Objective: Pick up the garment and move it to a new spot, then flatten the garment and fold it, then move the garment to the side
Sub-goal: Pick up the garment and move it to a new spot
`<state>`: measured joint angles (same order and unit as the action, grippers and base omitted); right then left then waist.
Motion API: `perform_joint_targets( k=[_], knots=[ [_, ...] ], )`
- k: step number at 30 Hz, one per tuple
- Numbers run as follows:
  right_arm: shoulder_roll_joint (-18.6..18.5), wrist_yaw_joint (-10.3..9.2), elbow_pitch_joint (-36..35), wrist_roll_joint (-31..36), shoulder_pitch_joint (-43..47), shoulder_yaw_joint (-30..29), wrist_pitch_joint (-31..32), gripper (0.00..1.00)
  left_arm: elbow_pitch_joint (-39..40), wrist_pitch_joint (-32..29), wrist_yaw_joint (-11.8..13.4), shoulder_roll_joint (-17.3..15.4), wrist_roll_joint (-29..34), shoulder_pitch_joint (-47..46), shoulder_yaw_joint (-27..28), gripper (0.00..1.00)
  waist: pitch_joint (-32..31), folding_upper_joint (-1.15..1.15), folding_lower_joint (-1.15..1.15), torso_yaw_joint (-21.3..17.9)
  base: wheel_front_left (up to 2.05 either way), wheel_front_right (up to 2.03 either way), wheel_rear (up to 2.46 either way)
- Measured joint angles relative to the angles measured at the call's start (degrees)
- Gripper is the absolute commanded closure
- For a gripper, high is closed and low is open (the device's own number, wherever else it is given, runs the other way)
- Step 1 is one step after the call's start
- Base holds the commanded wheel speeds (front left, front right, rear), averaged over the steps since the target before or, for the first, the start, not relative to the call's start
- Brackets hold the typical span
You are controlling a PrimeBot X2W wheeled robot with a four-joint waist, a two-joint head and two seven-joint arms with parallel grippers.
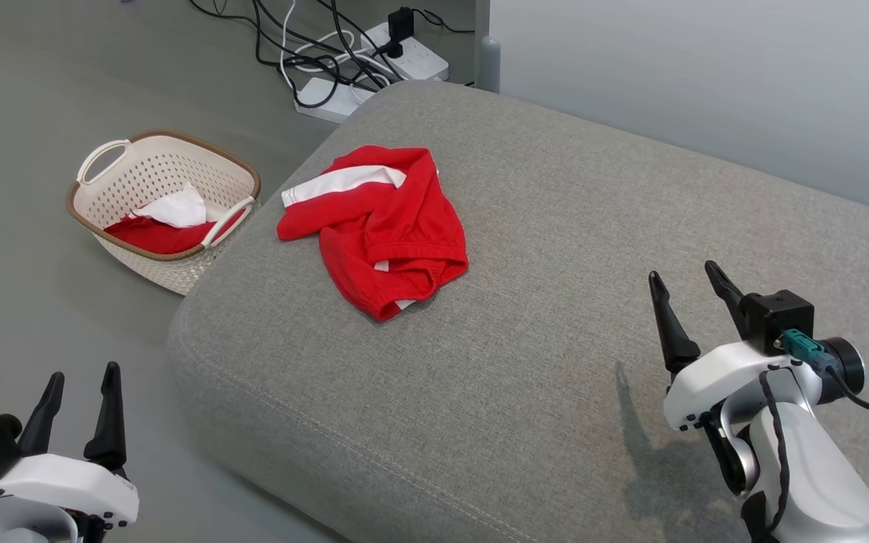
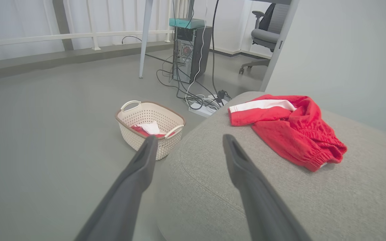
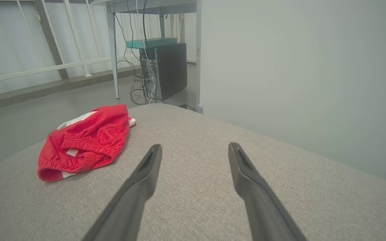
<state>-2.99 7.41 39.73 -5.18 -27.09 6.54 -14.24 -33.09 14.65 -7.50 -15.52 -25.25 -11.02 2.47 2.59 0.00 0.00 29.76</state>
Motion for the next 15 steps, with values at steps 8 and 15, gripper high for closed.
perform_joint_targets(
  k=[8, 15],
  knots=[
    [-0.1, 0.0, -1.0, 0.3, -1.2, 1.6, 0.0, 0.0, 1.6, 0.0, 0.0, -3.6, -8.5, -5.3, -10.2, 0.0, 2.7, 0.0, 0.0, -2.9, 0.0, 0.0, 0.0],
    [-0.5, 0.0, -4.3, 2.3, -3.5, 3.3, 0.0, 0.0, 2.8, 0.0, 0.0, -9.6, -19.6, -12.5, -19.7, 0.0, 7.0, 0.0, 0.0, -7.0, 0.0, 0.0, 0.0]
  ],
)
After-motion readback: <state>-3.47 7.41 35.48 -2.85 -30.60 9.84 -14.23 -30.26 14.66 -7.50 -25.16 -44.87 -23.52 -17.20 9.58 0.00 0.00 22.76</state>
